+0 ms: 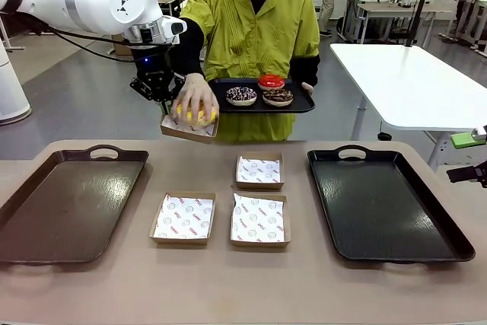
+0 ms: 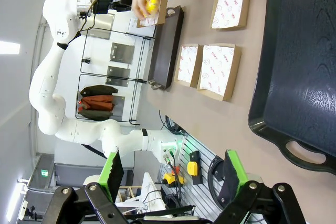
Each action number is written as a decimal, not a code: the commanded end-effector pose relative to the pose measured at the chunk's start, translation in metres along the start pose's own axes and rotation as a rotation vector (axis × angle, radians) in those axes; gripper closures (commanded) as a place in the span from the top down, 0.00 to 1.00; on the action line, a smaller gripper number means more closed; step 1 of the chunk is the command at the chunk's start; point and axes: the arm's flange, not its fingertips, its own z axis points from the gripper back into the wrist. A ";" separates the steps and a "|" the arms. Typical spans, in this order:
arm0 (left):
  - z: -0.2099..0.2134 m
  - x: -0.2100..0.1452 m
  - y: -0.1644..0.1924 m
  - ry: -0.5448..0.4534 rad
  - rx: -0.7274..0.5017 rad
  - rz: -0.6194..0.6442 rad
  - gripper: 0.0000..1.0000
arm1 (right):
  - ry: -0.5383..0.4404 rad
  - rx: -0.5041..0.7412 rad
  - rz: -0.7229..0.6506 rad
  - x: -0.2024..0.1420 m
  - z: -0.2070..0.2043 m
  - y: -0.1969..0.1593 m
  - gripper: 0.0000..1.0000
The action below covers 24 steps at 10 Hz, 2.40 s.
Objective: Individually package the donuts and arrange them on the tray.
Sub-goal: Place the picked Paper togo box on the Handle tray while simultaneously picking up another Paper togo box from the table with the other hand.
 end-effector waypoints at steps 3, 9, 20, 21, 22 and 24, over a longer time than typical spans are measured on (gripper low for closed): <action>0.003 0.001 0.002 -0.012 0.002 0.003 0.00 | -0.001 0.015 0.000 0.000 0.001 0.000 1.00; 0.000 0.000 0.000 0.000 0.000 0.000 0.01 | 0.000 0.000 0.000 0.000 0.000 0.000 1.00; 0.024 -0.066 0.223 0.141 0.099 0.013 0.01 | 0.233 -0.632 -0.009 0.224 -0.263 0.078 1.00; 0.020 -0.069 0.228 0.130 0.080 0.019 0.01 | 0.254 -0.621 -0.009 0.222 -0.267 0.072 1.00; 0.017 -0.071 0.227 0.117 0.079 0.032 0.01 | 0.255 -0.547 -0.010 0.213 -0.259 0.068 1.00; 0.019 -0.061 0.220 0.173 0.097 0.030 0.01 | 0.248 -0.610 0.006 0.218 -0.269 0.064 1.00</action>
